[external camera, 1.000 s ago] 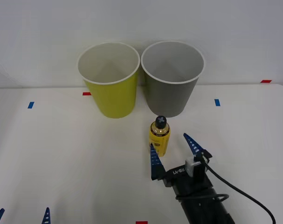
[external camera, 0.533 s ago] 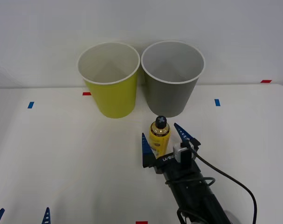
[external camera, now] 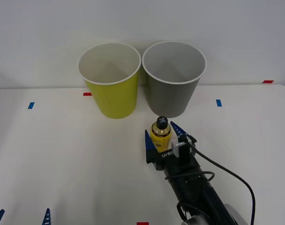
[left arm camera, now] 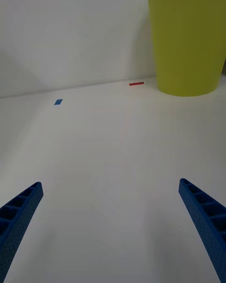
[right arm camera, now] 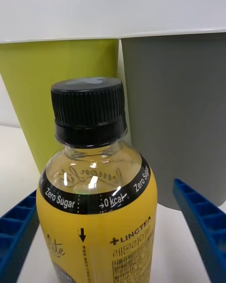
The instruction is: Put cans in the gray bin and PET bottles in the light green bin.
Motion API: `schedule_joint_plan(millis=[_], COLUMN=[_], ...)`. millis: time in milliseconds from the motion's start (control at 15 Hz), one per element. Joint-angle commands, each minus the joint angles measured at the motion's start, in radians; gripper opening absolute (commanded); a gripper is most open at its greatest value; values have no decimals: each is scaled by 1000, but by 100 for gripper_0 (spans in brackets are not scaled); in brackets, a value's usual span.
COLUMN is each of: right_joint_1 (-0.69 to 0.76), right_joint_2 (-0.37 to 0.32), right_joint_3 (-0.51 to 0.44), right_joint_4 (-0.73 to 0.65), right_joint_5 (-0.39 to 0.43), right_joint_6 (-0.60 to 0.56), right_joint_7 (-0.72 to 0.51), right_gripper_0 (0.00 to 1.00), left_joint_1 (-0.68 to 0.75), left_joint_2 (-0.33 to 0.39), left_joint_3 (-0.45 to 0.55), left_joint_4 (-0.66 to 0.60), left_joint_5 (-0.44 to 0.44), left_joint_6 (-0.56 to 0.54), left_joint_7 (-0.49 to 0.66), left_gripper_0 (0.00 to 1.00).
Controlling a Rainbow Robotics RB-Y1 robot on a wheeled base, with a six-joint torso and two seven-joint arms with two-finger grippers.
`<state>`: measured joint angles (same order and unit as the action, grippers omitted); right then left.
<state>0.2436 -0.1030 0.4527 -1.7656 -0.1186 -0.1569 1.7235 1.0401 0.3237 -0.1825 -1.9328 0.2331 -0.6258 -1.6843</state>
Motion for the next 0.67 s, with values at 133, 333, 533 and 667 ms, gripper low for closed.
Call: schedule_joint_plan(millis=[133,333,533,667], right_joint_1=[0,3,31,71], right_joint_2=[3,2,-11,-43], right_joint_3=[1,-6,-32,-42], right_joint_4=[0,0,-180,-359], right_joint_5=[-12,-4,2,7], right_joint_6=[3,3,260,464], right_joint_7=[-5,1,5,1], right_gripper_0=[0,0,0,0], left_joint_1=[0,0,0,0], left_joint_2=[0,0,0,0], left_joint_3=[0,0,0,0], left_joint_4=[0,0,0,0], left_joint_5=[0,0,0,0], left_joint_6=[0,0,0,0], left_joint_7=[0,0,0,0], left_gripper_0=[100,100,100,100])
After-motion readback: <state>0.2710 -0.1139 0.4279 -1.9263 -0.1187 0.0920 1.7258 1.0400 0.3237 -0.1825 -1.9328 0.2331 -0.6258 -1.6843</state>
